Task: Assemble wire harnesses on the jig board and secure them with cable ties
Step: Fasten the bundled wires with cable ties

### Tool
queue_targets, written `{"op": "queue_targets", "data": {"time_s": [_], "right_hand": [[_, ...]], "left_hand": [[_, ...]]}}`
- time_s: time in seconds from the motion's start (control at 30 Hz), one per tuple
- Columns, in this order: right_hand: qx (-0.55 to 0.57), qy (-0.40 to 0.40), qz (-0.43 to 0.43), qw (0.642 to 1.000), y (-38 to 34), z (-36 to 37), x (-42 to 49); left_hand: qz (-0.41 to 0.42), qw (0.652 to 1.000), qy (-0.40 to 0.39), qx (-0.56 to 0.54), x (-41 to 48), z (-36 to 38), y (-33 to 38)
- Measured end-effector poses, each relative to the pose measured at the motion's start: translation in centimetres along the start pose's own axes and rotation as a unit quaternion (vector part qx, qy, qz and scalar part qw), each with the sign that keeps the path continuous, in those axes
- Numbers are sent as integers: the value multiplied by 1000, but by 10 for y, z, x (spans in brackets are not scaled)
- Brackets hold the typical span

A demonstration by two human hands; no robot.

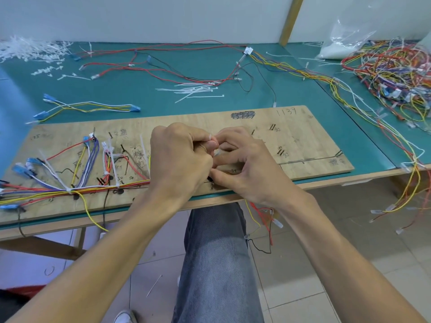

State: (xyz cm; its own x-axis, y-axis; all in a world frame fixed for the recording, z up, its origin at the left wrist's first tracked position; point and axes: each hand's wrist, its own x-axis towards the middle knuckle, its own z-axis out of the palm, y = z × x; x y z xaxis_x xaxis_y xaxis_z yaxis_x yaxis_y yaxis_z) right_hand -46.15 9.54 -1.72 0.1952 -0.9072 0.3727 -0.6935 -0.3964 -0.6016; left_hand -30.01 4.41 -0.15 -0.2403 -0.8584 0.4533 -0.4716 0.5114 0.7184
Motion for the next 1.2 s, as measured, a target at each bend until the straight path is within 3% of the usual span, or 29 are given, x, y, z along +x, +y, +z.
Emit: {"op": "queue_targets", "data": {"time_s": [0.27, 0.53, 0.7, 0.8, 0.93, 1.2], "right_hand": [[-20, 27, -5, 999, 3, 4, -3], [14, -7, -5, 1000, 3, 2, 0], [-13, 17, 23, 1000, 5, 2, -1], [48, 39, 52, 997, 2, 1, -1], [54, 32, 65, 996, 0, 0, -1], [25, 12, 56, 998, -5, 3, 0]], "left_hand": [[32, 998, -56, 2, 5, -13, -7], [29, 999, -30, 31, 5, -2, -1], [40, 992, -104, 68, 13, -21, -3], [49, 964, -171, 198, 11, -42, -11], [127, 878, -268, 375, 2, -60, -16], [178, 853, -298, 389, -3, -68, -8]]}}
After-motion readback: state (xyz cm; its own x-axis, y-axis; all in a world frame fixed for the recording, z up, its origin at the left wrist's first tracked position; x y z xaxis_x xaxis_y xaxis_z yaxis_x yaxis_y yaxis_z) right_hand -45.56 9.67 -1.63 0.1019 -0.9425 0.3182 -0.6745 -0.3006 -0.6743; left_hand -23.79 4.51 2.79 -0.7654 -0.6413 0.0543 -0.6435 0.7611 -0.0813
